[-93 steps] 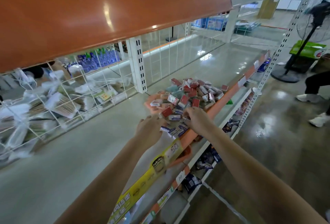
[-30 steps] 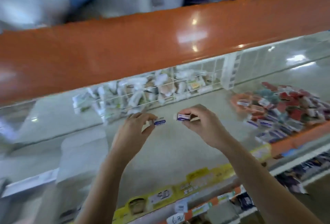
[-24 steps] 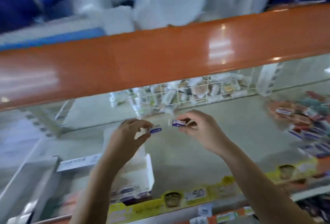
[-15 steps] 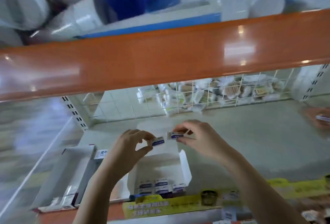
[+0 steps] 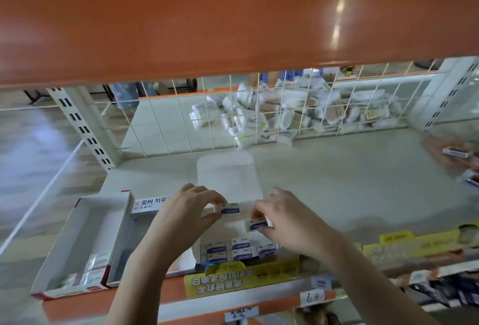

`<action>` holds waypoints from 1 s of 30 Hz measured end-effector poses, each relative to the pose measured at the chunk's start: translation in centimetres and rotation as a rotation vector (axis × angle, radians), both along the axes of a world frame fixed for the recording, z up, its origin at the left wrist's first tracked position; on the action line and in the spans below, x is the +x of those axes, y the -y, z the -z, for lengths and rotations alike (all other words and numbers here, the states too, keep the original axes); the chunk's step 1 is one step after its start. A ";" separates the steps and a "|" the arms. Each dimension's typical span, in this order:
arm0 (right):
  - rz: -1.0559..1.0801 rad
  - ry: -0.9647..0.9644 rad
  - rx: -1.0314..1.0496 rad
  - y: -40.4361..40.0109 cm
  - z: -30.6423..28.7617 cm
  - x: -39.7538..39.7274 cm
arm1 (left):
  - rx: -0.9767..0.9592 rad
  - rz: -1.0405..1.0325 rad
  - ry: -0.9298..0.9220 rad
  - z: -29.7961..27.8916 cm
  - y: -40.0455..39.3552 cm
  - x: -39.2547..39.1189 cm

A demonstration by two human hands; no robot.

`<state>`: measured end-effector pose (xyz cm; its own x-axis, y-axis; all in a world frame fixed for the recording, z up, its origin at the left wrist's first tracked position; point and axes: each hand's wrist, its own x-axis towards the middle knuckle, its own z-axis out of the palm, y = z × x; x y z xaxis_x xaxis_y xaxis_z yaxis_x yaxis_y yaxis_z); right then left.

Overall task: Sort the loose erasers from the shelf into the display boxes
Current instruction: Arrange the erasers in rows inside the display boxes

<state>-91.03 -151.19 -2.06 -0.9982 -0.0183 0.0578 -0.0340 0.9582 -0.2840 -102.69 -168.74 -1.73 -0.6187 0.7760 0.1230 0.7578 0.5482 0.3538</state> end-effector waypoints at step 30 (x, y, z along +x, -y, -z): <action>-0.065 0.091 0.118 -1.0 1.2 0.1 | -0.207 0.131 0.063 0.5 -3.6 1.2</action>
<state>-90.97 -150.17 -3.22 -0.9957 -0.0840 -0.0396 -0.0759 0.9817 -0.1747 -101.52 -165.16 -2.24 -0.5122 0.8549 -0.0832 0.8073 0.5122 0.2931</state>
